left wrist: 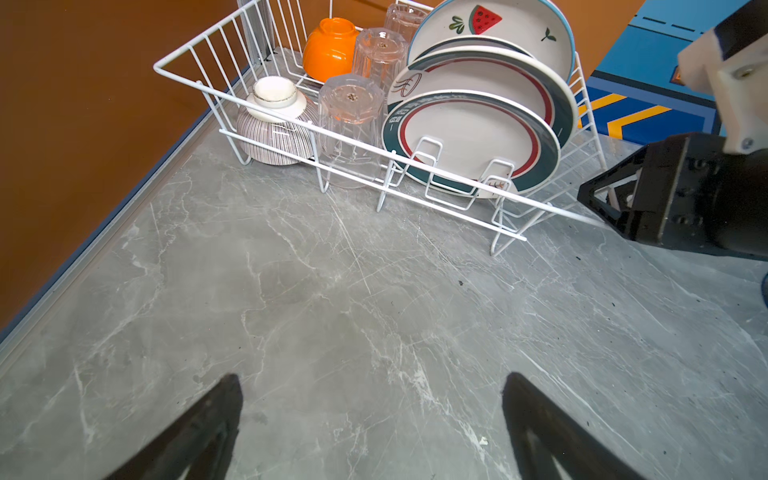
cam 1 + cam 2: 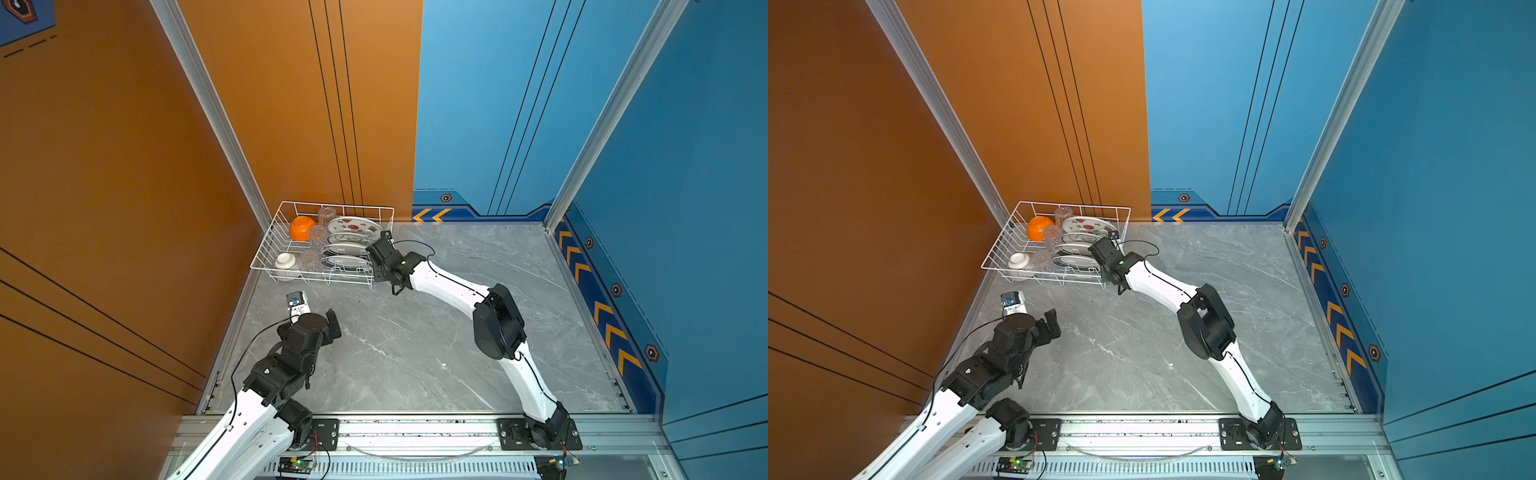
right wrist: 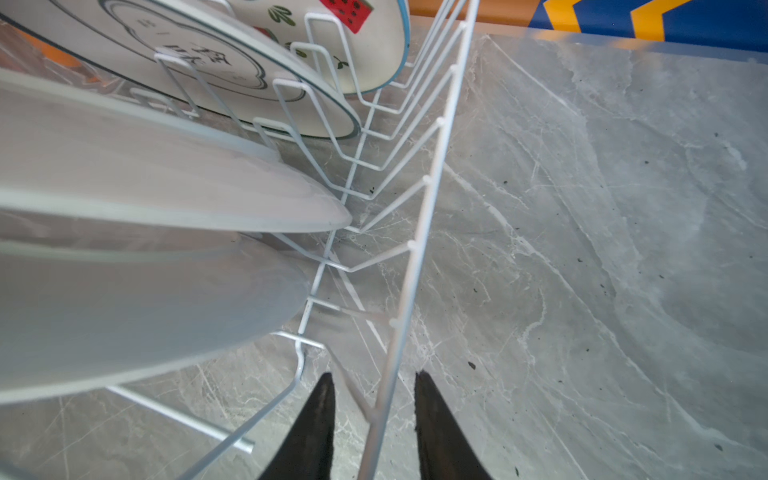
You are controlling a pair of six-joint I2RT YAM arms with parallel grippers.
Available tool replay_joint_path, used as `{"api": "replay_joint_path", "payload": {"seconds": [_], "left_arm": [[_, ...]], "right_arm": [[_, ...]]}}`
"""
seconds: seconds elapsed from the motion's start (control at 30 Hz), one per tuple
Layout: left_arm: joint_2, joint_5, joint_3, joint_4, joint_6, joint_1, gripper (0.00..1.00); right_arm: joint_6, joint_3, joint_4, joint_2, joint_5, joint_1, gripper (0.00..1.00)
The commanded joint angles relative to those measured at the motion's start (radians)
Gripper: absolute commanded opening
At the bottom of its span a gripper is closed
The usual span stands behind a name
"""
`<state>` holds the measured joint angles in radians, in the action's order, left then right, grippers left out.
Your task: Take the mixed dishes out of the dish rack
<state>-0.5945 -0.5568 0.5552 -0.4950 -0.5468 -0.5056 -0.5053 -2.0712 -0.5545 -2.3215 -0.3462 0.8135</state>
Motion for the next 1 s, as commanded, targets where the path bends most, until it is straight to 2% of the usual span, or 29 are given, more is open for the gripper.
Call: {"api": "replay_joint_path", "payload": {"seconds": [0.0, 0.27, 0.6, 0.97], "left_arm": [[0.017, -0.032, -0.014, -0.019, 0.010, -0.008, 0.98], [0.028, -0.044, -0.016, -0.019, 0.015, -0.008, 0.98], [0.004, -0.057, -0.009, -0.018, 0.010, -0.008, 0.98], [-0.026, -0.036, 0.017, -0.017, -0.005, -0.012, 0.98]], "right_arm": [[-0.005, -0.043, -0.105, -0.038, -0.064, 0.001, 0.27], [-0.075, -0.010, -0.126, -0.038, -0.074, -0.050, 0.00], [-0.112, 0.201, -0.124, 0.093, -0.112, -0.104, 0.00], [-0.177, 0.668, 0.003, 0.382, -0.117, -0.147, 0.00]]}}
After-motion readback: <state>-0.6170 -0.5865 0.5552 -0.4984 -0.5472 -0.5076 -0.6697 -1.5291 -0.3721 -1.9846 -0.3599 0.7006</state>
